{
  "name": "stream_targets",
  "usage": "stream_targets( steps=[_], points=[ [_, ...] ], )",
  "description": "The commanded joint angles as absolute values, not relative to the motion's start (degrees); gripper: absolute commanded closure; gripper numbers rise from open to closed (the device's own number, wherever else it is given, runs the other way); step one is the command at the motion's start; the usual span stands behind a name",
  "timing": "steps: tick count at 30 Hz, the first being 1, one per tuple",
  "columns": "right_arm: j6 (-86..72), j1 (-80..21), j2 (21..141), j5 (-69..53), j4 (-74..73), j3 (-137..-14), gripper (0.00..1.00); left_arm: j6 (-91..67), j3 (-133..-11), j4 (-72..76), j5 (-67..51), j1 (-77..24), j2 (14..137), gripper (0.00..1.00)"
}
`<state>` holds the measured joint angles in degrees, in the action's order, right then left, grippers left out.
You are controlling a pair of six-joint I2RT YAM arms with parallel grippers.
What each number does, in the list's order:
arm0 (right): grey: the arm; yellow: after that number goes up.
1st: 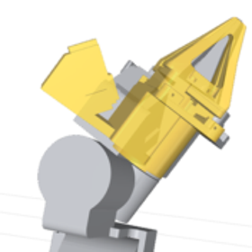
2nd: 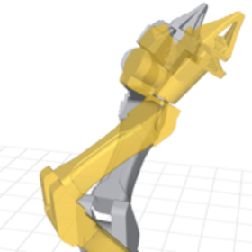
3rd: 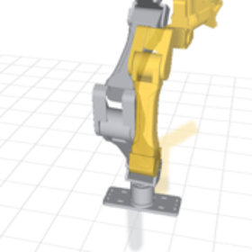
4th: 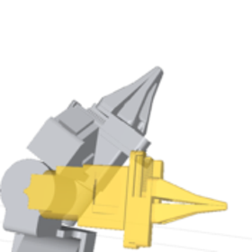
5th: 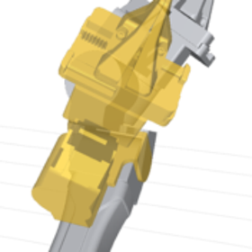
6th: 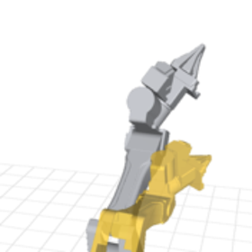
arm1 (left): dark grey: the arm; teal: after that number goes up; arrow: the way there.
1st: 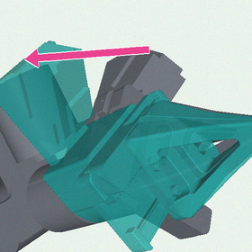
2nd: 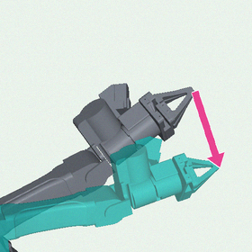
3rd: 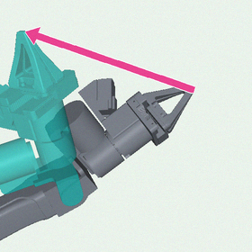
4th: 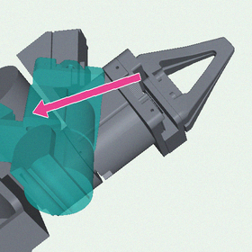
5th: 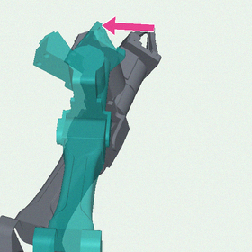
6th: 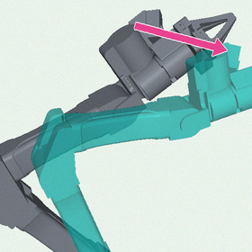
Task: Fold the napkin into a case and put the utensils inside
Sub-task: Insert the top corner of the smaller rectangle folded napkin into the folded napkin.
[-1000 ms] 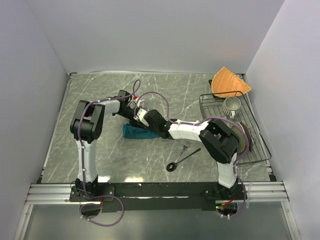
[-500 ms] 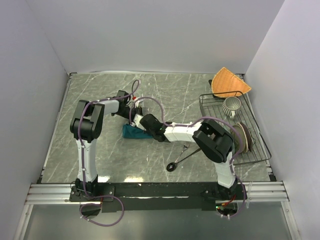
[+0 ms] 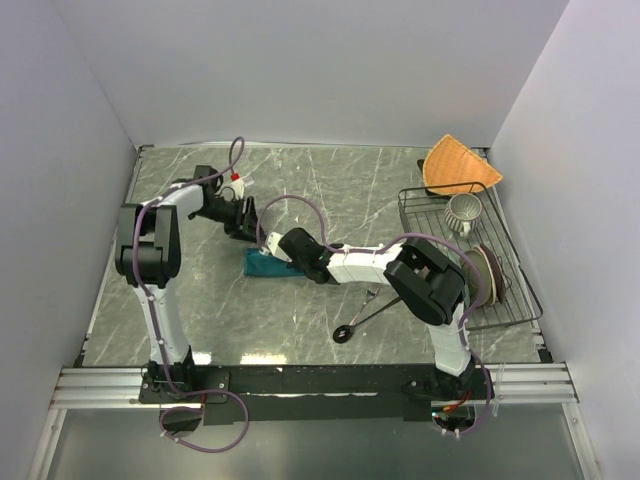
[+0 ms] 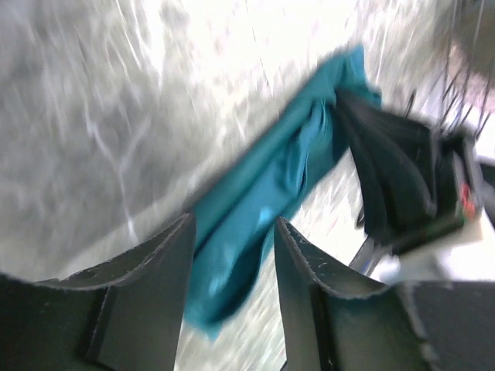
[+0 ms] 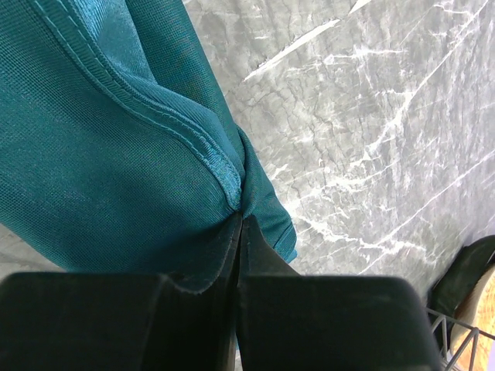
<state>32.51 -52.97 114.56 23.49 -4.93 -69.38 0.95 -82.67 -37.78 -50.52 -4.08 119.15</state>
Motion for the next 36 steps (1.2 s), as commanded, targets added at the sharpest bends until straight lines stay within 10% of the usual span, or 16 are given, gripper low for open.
stream_targets(
  steps=[1,24,36],
  points=[
    [32.25,-53.26,115.23,21.36,-5.63,-68.56,1.0,18.09,-83.77,-49.82,-51.15,-4.04,113.47,0.49],
    [33.4,-53.26,113.12,20.92,-1.15,-66.01,1.0,20.92,-82.44,-43.24,-45.53,-10.98,116.81,0.49],
    [33.4,-53.35,111.8,20.48,-0.44,-65.48,1.0,20.22,-83.67,-42.02,-45.18,-11.95,115.93,0.99]
  ],
)
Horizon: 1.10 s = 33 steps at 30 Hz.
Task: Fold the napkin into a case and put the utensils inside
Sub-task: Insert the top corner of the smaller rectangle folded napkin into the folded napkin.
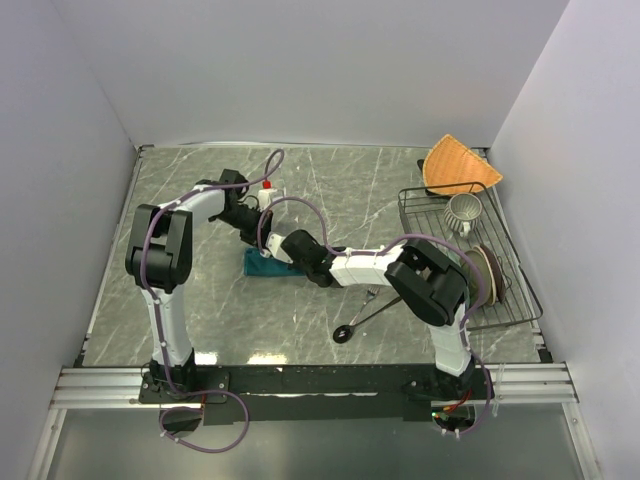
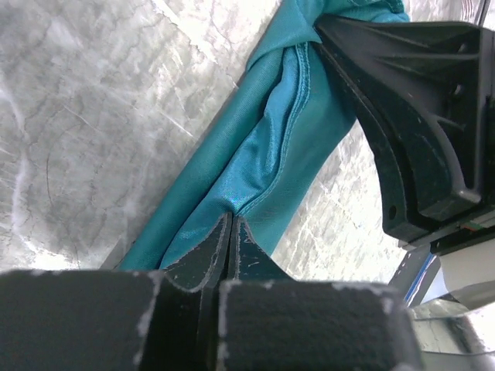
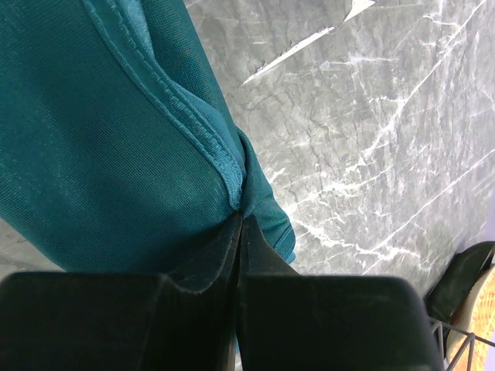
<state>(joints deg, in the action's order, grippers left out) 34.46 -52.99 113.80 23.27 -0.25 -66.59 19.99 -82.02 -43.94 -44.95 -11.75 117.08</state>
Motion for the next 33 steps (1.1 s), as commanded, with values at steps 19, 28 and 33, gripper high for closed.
stream_targets(
  steps=[19,28,33],
  points=[
    [36.73,-53.35,110.04,18.02,3.86,-62.49,1.0,14.94,-84.11,-39.02,-49.31,-11.78,115.32,0.99],
    [42.01,-53.35,110.83,16.0,9.49,-61.17,1.0,14.68,-85.78,-38.23,-46.76,-11.69,118.56,0.99],
    [44.21,-53.26,110.92,16.43,12.21,-60.38,1.0,11.08,-84.03,-35.25,-44.04,-10.99,121.72,0.99]
  ],
)
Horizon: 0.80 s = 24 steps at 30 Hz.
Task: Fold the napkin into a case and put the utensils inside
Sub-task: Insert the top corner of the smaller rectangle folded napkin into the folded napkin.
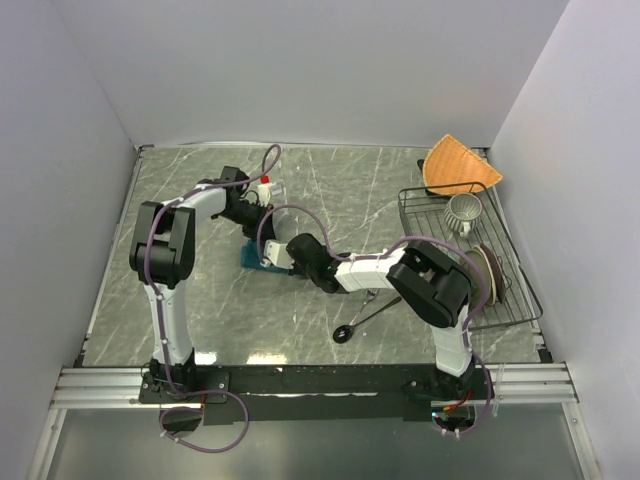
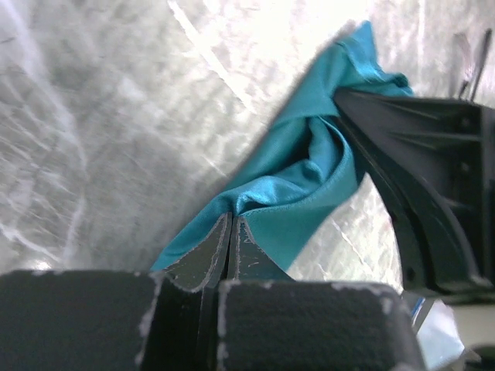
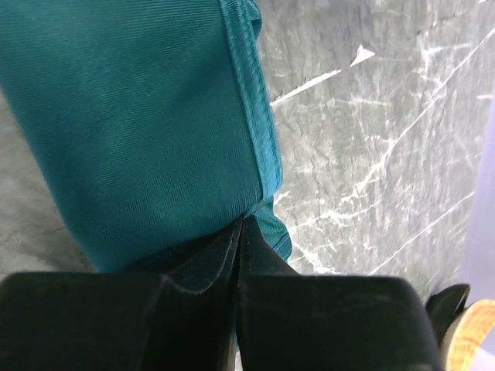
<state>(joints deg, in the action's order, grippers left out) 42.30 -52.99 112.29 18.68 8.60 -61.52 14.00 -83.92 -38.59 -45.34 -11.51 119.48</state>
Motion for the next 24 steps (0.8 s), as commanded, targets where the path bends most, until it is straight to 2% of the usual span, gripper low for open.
stream_targets(
  steps=[1,3,6,7,9,10,12,13,15,19,23,24],
  points=[
    [44.47,-53.17,110.83,16.96,12.74,-60.29,1.0,10.64,-83.76,-35.42,-43.86,-10.9,122.34,0.99],
    [45.17,-52.65,110.57,18.01,14.14,-60.56,1.0,8.89,-83.15,-35.42,-43.59,-10.46,123.83,0.99],
    [44.83,-51.6,110.22,18.11,13.98,-62.05,0.89,5.12,-80.6,-33.58,-43.42,-8.97,124.8,0.99],
    [44.65,-51.33,110.13,18.11,13.8,-62.75,0.82,4.31,-79.38,-33.14,-43.42,-8.27,124.98,0.99],
    [44.12,-50.72,109.87,18.11,12.57,-63.72,0.76,1.85,-78.23,-31.82,-43.86,-7.65,125.33,0.99],
    [43.86,-50.63,109.78,18.02,11.96,-64.85,0.67,1.15,-77.27,-31.47,-44.38,-7.3,125.33,0.99],
    [42.11,-50.27,109.16,17.58,9.15,-66.09,0.59,0.35,-76.47,-30.59,-44.65,-7.21,125.42,0.99],
    [41.23,-50.01,108.81,16.97,7.84,-67.31,0.52,0.44,-75.86,-30.32,-44.82,-7.12,125.25,0.99],
    [38.42,-49.66,107.32,15.21,3.53,-68.46,0.48,0.44,-75.24,-29.71,-44.74,-7.03,124.98,0.99],
    [33.68,-49.48,105.12,13.8,-2.62,-71.27,0.45,-1.56,-74.8,-29.27,-44.65,-7.03,124.72,0.99],
    [28.49,-48.87,102.92,11.87,-8.6,-73.82,0.37,-1.76,-74.36,-28.92,-44.56,-7.03,124.37,0.99],
    [27.43,-48.61,102.57,11.6,-8.96,-74.0,0.32,-1.84,-74.18,-28.92,-44.65,-6.94,124.37,0.99]
  ],
)
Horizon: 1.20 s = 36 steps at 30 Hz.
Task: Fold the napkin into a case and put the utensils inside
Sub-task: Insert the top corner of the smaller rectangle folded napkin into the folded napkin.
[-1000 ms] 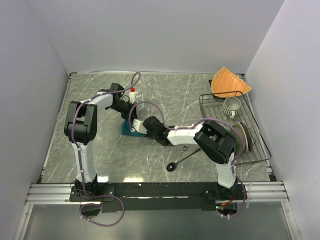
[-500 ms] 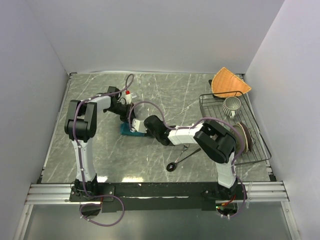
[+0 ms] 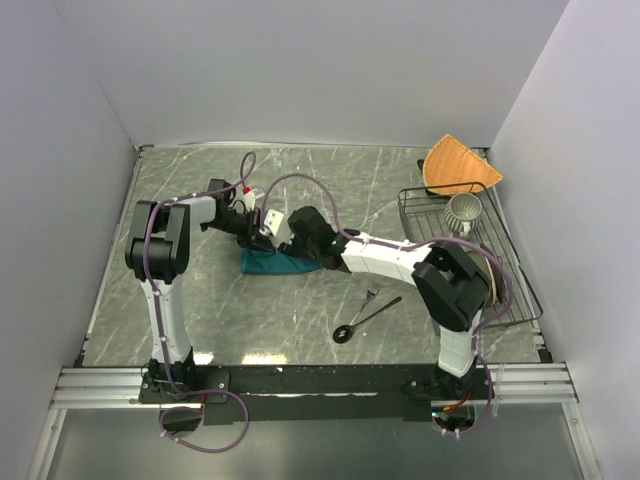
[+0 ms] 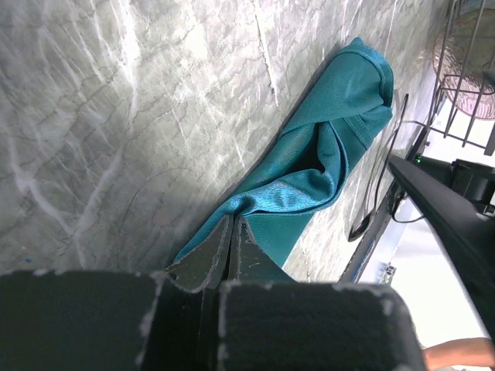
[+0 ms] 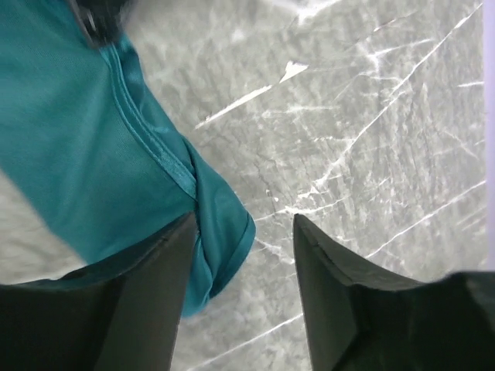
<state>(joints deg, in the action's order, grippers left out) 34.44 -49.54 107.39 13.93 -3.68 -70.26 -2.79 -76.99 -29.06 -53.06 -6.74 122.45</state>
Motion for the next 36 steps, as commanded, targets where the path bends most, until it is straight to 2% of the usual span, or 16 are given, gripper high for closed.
stream_targets(
  steps=[1,5,9,20,25,26,29,30,32,33,36],
  points=[
    [25.86,-48.43,102.05,10.73,-9.4,-74.35,0.32,-1.93,-74.09,-28.65,-44.65,-6.94,124.28,0.99],
    [24.7,-47.99,102.48,10.19,-11.07,-74.44,0.33,-2.2,-74.0,-28.56,-44.56,-6.94,124.19,0.99],
    [23.91,-48.08,106.25,13.0,-12.4,-76.46,0.39,-1.93,-74.09,-28.83,-44.21,-6.94,124.02,0.99],
    [26.89,-48.08,112.67,16.96,-6.51,-74.01,0.41,-1.5,-74.27,-29.27,-44.03,-6.33,124.1,0.99],
    [31.45,-48.25,114.96,21.18,-2.29,-71.72,0.46,-1.14,-74.0,-29.62,-43.94,-5.71,123.92,0.99],
    [31.99,-48.16,115.22,22.31,-0.98,-71.37,0.49,-0.97,-73.92,-29.71,-43.77,-5.71,123.93,0.99],
    [34.1,-48.34,116.1,25.3,1.39,-70.14,0.65,-0.88,-74.09,-30.06,-43.59,-5.1,124.01,0.99],
    [34.54,-48.51,116.36,25.83,1.67,-69.88,0.76,-0.88,-74.27,-30.32,-43.68,-5.01,123.93,0.99],
    [35.15,-48.6,117.24,26.8,1.76,-69.87,0.86,-0.7,-74.27,-30.85,-43.94,-4.4,123.31,0.99],
    [35.16,-48.6,117.33,26.98,1.76,-69.96,0.94,-0.62,-74.01,-30.94,-44.03,-4.13,122.88,0.99],
    [35.86,-48.6,117.6,27.42,2.46,-69.43,1.0,0.52,-73.04,-31.46,-44.65,-3.17,121.21,0.98]
  ],
)
